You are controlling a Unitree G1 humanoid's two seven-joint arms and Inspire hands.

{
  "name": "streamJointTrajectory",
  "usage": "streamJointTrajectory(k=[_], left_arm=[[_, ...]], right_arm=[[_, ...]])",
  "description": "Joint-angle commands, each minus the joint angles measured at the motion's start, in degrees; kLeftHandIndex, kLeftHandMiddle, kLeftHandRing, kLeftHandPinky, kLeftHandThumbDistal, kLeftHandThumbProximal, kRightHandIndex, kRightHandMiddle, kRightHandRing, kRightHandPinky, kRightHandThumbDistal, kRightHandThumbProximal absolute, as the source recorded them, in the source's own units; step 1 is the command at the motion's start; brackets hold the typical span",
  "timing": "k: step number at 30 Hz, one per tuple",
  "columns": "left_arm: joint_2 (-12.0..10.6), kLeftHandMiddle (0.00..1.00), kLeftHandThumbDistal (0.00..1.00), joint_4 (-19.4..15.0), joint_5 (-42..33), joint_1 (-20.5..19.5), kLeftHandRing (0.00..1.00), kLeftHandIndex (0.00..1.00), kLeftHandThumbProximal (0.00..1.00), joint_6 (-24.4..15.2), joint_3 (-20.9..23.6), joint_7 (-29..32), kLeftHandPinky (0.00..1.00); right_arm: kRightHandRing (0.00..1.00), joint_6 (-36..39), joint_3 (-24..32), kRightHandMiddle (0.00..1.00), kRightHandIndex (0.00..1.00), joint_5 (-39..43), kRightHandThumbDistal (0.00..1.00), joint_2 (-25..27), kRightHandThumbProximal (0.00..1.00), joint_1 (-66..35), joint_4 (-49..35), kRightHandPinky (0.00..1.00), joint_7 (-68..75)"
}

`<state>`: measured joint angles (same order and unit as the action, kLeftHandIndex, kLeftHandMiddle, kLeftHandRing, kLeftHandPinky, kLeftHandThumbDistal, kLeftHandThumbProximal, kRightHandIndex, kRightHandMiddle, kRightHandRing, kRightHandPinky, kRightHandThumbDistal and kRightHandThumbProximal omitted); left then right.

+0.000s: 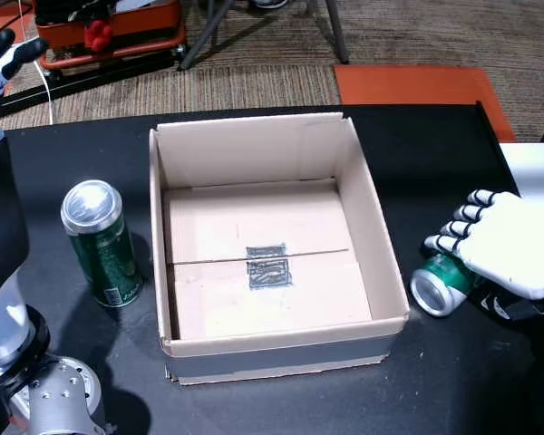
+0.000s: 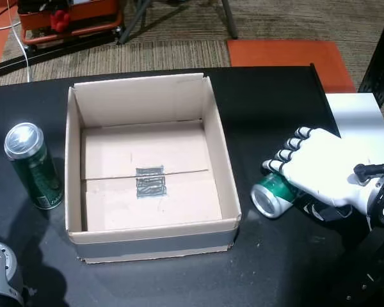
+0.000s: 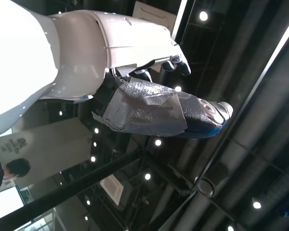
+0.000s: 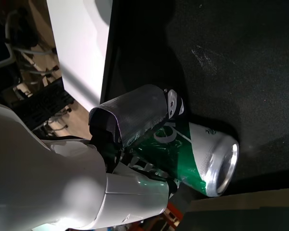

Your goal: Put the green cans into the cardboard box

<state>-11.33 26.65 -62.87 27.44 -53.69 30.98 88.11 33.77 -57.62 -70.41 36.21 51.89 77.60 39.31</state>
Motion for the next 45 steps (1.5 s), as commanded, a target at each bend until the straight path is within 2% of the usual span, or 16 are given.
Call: streamJointTrajectory(k=[1,3,8,14,18,22,25,28,30,33,35,40,44,45], left_arm=[[-3.55,0.81,0.62,-0.77,-0.27,-2.93,0.97,0.72,0.76,0.55,-0.22,0.63,0.93],[-3.55,0.81,0.64,-1.1,-0.17,-3.16,0.97,0.73,0.77,1.02,-0.42,0.5,0.92],[-3.25,0.81,0.68,-1.67,-0.33,-3.36,0.96,0.73,0.77,2.83,-0.6,0.5,0.91],[-2.83,0.82,0.7,-1.64,-0.45,-3.21,0.97,0.75,0.79,4.06,-0.5,1.24,0.9],[-2.85,0.83,0.72,-1.25,-0.28,-3.07,0.98,0.75,0.79,3.67,-0.07,1.61,0.92],[-2.82,0.82,0.69,-0.77,-0.98,-2.54,0.98,0.75,0.79,4.03,0.34,2.64,0.92],[-2.84,0.83,0.71,-0.47,-1.11,-2.39,0.98,0.75,0.79,4.05,0.48,2.91,0.92],[-2.89,0.83,0.73,-0.61,-0.99,-2.47,0.98,0.76,0.78,4.15,0.37,2.77,0.92],[-2.91,0.83,0.71,-0.69,-1.11,-2.34,0.98,0.76,0.8,4.0,0.43,3.06,0.93],[-2.67,0.83,0.77,-0.52,-1.67,-2.19,0.98,0.77,0.82,4.88,0.49,3.76,0.93],[-2.82,0.83,0.77,-0.49,-1.68,-2.08,0.98,0.77,0.83,4.51,0.68,3.75,0.93],[-2.75,0.84,0.72,-0.1,-1.89,-1.95,0.98,0.77,0.78,4.56,1.02,4.18,0.93],[-2.93,0.84,0.75,-0.16,-1.72,-1.94,0.98,0.77,0.8,4.38,0.98,3.92,0.93],[-2.9,0.84,0.76,-0.09,-1.74,-1.85,0.98,0.77,0.81,4.28,1.03,4.02,0.93]], right_arm=[[0.82,0.54,0.0,0.81,0.82,0.4,1.0,-1.02,0.41,-0.28,0.16,0.87,-1.07],[0.82,0.57,-0.07,0.81,0.82,0.69,1.0,-1.14,0.43,-0.32,0.12,0.87,-1.28],[0.82,1.87,0.82,0.8,0.81,2.32,1.0,-1.29,0.37,-0.54,0.05,0.85,-1.85],[0.81,3.51,2.37,0.79,0.8,4.32,1.0,-1.2,0.39,-0.38,-0.22,0.85,-3.33],[0.79,4.39,3.47,0.76,0.78,5.11,1.0,-1.04,0.36,-0.33,-0.29,0.82,-4.26],[0.7,5.23,4.49,0.7,0.73,5.87,0.91,-0.86,0.32,-0.38,-0.45,0.76,-4.75],[0.62,6.22,5.41,0.61,0.63,6.42,0.73,-0.72,0.24,-0.4,-0.59,0.68,-4.65],[0.54,6.75,5.92,0.53,0.53,6.53,0.61,-0.64,0.14,-0.4,-0.72,0.59,-3.59],[0.51,6.87,5.92,0.5,0.5,6.25,0.53,-0.59,0.08,-0.35,-0.79,0.55,-2.41],[0.49,7.04,6.38,0.46,0.48,6.55,0.43,-0.65,0.01,-0.3,-0.73,0.51,-2.35],[0.47,7.28,6.8,0.43,0.47,6.73,0.4,-0.66,0.0,-0.29,-0.75,0.49,-2.44],[0.47,7.22,7.58,0.42,0.47,6.94,0.44,-0.74,0.0,-0.46,-0.68,0.48,-2.87],[0.47,7.2,7.75,0.42,0.47,7.02,0.42,-0.63,0.0,-0.32,-0.7,0.48,-3.84],[0.47,7.28,7.81,0.42,0.47,7.09,0.45,-0.59,0.0,-0.32,-0.73,0.48,-3.87]])
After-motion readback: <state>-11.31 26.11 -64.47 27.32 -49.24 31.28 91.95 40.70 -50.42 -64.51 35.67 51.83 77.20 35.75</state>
